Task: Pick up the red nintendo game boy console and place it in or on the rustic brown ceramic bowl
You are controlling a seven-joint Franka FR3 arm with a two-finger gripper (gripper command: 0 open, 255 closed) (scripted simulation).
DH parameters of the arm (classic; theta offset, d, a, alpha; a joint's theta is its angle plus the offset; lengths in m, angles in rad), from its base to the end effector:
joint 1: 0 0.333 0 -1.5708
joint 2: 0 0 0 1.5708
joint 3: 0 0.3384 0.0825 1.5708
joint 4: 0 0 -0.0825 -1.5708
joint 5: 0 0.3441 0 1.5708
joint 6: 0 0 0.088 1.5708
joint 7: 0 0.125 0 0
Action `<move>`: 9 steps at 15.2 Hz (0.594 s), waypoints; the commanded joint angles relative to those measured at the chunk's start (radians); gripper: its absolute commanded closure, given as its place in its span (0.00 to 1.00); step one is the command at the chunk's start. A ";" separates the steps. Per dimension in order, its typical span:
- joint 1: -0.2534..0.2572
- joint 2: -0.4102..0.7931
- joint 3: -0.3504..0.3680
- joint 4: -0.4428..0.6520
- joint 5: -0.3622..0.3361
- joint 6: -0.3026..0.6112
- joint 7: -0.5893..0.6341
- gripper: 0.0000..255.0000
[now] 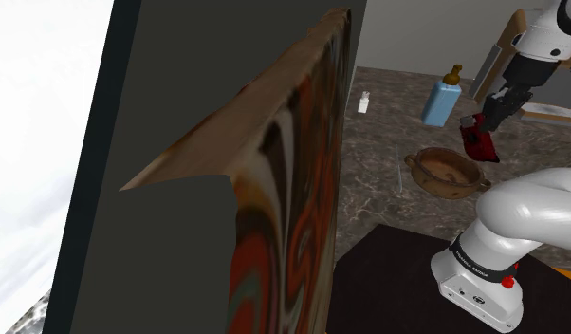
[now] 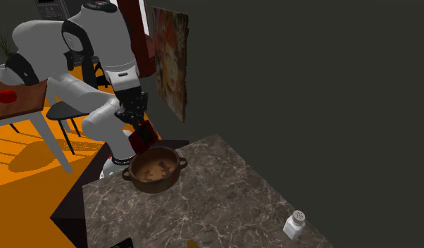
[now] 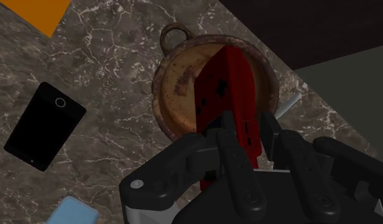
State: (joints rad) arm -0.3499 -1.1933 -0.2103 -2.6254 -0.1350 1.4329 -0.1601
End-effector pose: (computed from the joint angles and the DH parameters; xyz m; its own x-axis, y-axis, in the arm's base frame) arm 0.0985 -0.1087 0.5315 0.9595 -0.2818 0.0008 -0.2812 -0.9576 -0.0621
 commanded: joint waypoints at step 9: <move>-0.018 -0.052 -0.027 -0.154 -0.028 0.102 -0.004 1.00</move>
State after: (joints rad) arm -0.3650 -1.2391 -0.2314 -2.7590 -0.1573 1.5199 -0.1622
